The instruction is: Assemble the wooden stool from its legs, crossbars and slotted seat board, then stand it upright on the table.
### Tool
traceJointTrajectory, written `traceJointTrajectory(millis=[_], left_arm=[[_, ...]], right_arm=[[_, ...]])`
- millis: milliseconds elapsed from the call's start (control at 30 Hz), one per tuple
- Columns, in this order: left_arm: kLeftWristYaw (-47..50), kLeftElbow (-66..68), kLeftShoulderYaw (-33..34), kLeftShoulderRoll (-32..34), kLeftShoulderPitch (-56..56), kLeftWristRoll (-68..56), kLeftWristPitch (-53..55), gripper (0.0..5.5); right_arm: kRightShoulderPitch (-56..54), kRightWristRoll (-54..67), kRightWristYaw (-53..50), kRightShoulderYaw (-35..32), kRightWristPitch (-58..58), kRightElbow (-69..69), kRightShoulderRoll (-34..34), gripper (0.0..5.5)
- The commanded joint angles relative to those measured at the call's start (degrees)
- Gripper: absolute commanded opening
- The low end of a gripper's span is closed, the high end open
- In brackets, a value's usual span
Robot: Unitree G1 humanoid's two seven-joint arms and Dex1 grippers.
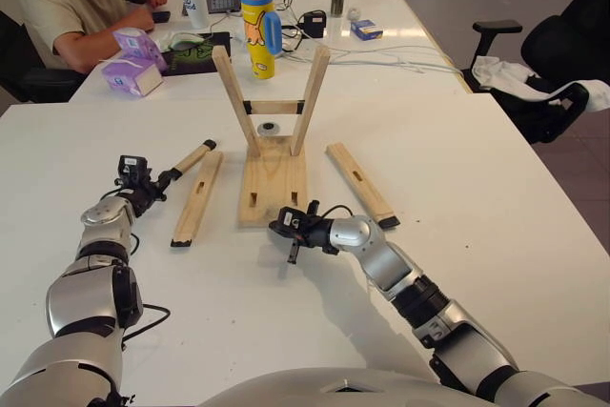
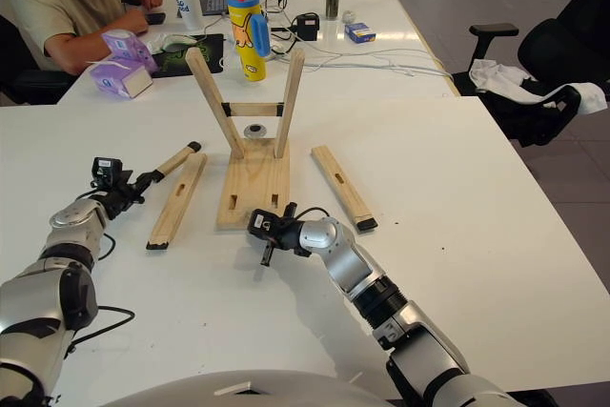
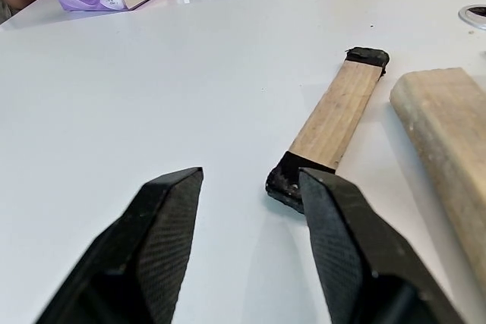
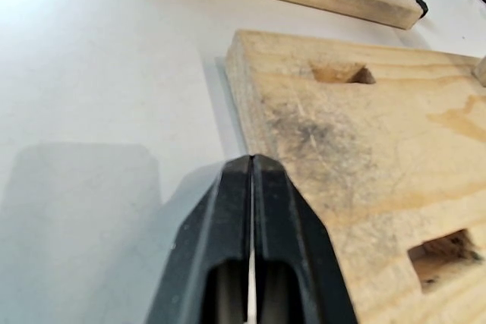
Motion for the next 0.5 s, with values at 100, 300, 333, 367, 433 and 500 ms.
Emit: traceJointTrajectory(millis=[100,300,333,367,433,500], left_arm=[[-0.2,0.5,0.8,0.2,1.5,-0.5,2.2,2.37],[-0.7,0.5,1.4,0.3,3.2,-0.5,3.5,2.37],[-0.9,0.5,1.3,0.2,3.3,-0.5,3.8,2.37],[-1.3,0.5,1.4,0.0,3.5,-0.6,4.2,2.37],[-2.0,0.5,1.4,-0.7,4.1,-0.9,4.3,2.37],[-2.6,0.3,1.2,-1.9,4.7,-1.1,3.3,2.37]], right_arm=[[-1.6,-0.8,1.2,0.4,-0.6,-0.1,-0.5,0.00],[-2.1,-0.6,2.2,0.3,-0.6,0.0,-0.7,0.00],[-2.2,-0.6,2.3,0.2,-0.5,0.0,-0.7,0.00],[-2.2,-0.6,2.2,0.2,-0.5,0.0,-0.7,0.00],[-1.8,-0.6,1.7,-0.1,-0.4,0.2,-0.6,0.00],[-1.1,-0.6,0.8,-0.3,-0.2,0.1,-0.4,0.00]])
